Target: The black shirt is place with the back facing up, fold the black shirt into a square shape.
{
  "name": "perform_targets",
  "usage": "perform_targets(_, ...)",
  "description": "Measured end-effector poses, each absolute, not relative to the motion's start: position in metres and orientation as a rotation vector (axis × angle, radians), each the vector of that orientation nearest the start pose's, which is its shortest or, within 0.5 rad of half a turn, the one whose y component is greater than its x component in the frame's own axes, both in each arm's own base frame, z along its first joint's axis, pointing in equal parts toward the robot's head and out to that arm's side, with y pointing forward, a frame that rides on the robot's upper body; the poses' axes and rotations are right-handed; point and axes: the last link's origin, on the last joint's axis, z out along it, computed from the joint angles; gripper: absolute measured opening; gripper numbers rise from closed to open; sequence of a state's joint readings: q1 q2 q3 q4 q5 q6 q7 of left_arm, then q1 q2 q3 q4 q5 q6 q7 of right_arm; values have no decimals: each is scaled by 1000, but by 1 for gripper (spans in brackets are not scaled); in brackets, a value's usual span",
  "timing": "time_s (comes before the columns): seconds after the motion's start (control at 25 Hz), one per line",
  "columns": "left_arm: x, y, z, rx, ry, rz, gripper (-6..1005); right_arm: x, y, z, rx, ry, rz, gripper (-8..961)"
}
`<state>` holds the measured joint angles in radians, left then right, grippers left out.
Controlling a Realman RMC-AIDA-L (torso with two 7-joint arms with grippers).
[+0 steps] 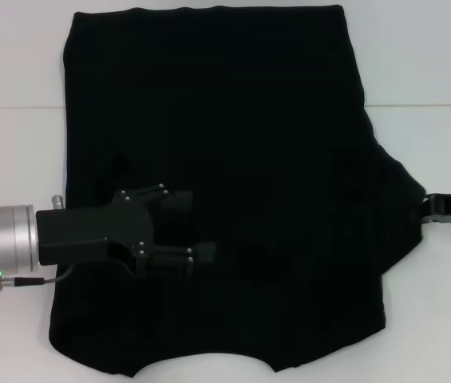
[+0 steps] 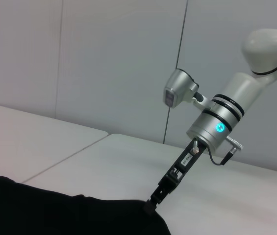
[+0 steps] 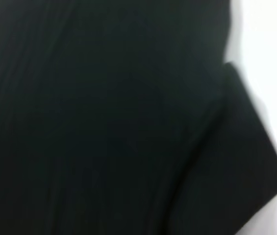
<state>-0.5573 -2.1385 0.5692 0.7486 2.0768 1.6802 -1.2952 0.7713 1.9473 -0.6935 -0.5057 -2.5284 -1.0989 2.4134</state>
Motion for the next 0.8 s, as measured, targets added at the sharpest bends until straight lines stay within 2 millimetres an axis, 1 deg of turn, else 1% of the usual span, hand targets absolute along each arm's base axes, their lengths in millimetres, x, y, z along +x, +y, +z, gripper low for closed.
perform_targets(0.08, -240, 325, 1, -2768, -436, -781, 936, 309, 410, 33, -2063, 1616, 101, 10)
perform_targets(0.24, -239, 325, 2, -2759, -452, -801, 936, 315, 410, 47, -2040, 1581, 104, 10)
perform_targets(0.36, -239, 324, 2, -2747, -457, -823, 937, 318, 410, 52, -2038, 1563, 99, 10)
perform_targets(0.52, -239, 322, 2, -2739, -467, -841, 937, 316, 412, 53, -2055, 1536, 93, 9)
perform_targets(0.8, -239, 321, 0, -2736, -490, -857, 936, 310, 419, 62, -2058, 1479, 102, 9)
